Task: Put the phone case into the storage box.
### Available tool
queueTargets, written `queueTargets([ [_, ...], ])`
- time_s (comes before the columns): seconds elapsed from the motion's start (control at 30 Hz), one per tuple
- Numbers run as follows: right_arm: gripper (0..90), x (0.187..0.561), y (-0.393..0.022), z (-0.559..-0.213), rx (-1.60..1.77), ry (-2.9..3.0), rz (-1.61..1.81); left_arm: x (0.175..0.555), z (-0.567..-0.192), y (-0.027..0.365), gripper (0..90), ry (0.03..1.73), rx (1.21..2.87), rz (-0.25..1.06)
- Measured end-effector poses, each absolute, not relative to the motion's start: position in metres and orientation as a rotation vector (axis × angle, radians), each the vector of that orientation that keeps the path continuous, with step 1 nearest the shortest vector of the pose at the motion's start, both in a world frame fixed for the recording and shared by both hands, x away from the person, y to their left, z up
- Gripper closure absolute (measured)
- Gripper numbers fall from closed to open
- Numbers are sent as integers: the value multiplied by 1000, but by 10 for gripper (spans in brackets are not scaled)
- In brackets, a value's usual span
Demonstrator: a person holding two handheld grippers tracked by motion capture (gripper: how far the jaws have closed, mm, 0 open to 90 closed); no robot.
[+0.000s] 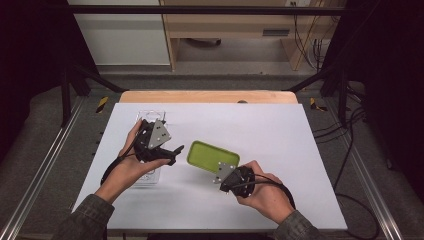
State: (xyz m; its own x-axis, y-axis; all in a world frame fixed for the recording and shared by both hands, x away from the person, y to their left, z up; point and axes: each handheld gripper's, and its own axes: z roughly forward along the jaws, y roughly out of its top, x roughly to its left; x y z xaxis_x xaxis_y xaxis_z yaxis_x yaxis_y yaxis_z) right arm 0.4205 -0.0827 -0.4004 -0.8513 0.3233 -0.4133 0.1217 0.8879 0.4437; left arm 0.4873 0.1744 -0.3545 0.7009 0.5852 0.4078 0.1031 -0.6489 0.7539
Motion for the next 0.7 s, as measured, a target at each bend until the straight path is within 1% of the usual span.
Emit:
queueTargets([
  [0.23,880,420,-79,-399,313,2564,558,493,-349,167,58,511,2191,860],
  [0.7,880,418,-72,-400,290,2562,557,501,-347,153,57,474,2241,846],
])
